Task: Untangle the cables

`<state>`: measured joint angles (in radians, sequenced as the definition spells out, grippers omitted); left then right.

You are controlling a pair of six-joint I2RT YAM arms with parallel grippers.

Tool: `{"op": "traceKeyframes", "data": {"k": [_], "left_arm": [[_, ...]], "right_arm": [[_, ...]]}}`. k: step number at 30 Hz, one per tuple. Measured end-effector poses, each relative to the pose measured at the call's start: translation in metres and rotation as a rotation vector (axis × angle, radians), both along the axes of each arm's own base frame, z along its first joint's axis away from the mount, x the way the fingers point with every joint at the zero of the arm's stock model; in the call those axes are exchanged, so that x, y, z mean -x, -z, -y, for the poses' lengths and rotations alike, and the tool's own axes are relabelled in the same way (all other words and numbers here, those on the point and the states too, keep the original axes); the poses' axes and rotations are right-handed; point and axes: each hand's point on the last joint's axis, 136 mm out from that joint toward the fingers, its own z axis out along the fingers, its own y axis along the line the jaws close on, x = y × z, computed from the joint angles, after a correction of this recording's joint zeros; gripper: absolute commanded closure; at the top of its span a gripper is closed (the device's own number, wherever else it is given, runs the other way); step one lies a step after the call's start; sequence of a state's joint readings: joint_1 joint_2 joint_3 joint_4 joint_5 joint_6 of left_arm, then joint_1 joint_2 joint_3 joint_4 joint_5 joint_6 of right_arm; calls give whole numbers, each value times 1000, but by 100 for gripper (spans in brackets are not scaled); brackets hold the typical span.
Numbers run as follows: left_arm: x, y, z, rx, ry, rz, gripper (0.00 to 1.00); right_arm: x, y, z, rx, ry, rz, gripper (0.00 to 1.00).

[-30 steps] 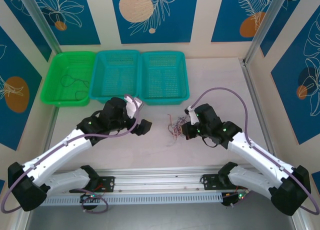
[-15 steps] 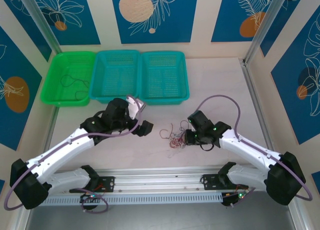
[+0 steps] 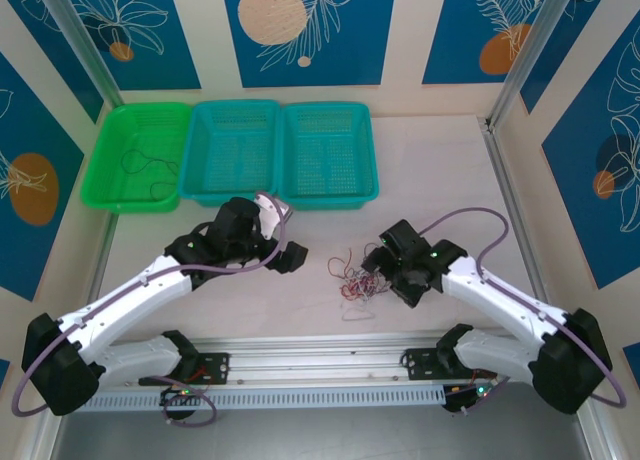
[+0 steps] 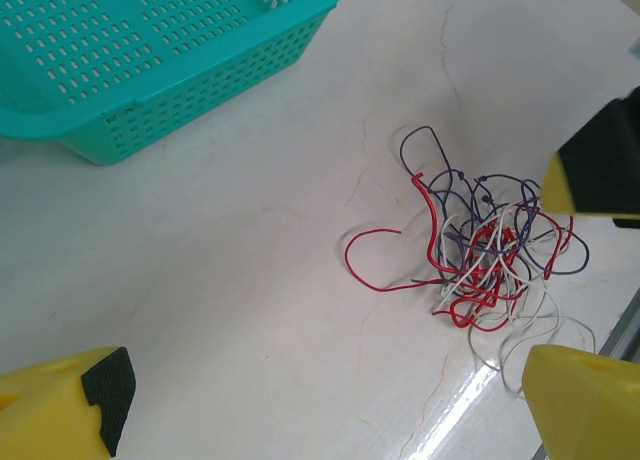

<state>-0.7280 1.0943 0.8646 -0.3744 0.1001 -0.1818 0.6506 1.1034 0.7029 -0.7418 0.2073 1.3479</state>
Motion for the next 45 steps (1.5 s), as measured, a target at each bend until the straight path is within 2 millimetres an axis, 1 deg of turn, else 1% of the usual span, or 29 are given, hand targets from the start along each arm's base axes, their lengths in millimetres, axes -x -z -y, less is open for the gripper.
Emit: {"op": "traceKeyframes", "data": {"k": [4,7,8,11,14,16,19,21,23,26,28,31,33,35,38,40,42,45], "left_arm": [[3,2,-3,2,-2,0,0],[5,2,-6,3,-5,5,0],[5,1,-6,4,-6,7,0],[5,-1,-8,7,-12,18,0],[6,-2,-11,6,-20,26,0],[7,-2,-13,5,-25,30,0],[7,-1,-15,0,-33,32,0],[5,0,-18,0,-47,27,0],[3,1,-21,5,-64,15,0],[-1,3,-29,20,-83,-17,1],[-4,2,-34,42,-96,-41,1],[-5,-5,-35,98,-89,-61,3],[-2,-13,-31,146,-57,-66,4],[2,-21,-23,198,-8,-73,5],[9,-32,-8,275,67,-93,6],[12,-36,-1,317,104,-98,5],[13,-34,2,334,121,-98,5],[18,-21,4,344,150,-107,5]], "right_arm": [[-15,18,-14,39,50,-89,1],[-27,34,-23,95,34,-132,9],[-30,39,-24,117,22,-137,14],[-38,52,-25,168,-30,-135,34],[-43,57,-26,191,-113,-112,54],[-48,56,-28,198,-179,-77,76],[-56,49,-30,198,-278,-2,99],[-59,34,-32,188,-367,75,100],[-63,11,-36,170,-457,177,100],[-68,-33,-47,130,-613,373,100],[-65,-60,-56,107,-735,497,100],[-51,-87,-73,86,-942,646,100],[-41,-95,-82,90,-1065,711,100],[-32,-98,-88,93,-1175,756,100],[-25,-101,-93,97,-1294,800,100],[-18,-108,-99,71,-1377,837,100],[-10,-119,-105,34,-1445,884,100],[2,-136,-114,-26,-1536,971,100]]}}
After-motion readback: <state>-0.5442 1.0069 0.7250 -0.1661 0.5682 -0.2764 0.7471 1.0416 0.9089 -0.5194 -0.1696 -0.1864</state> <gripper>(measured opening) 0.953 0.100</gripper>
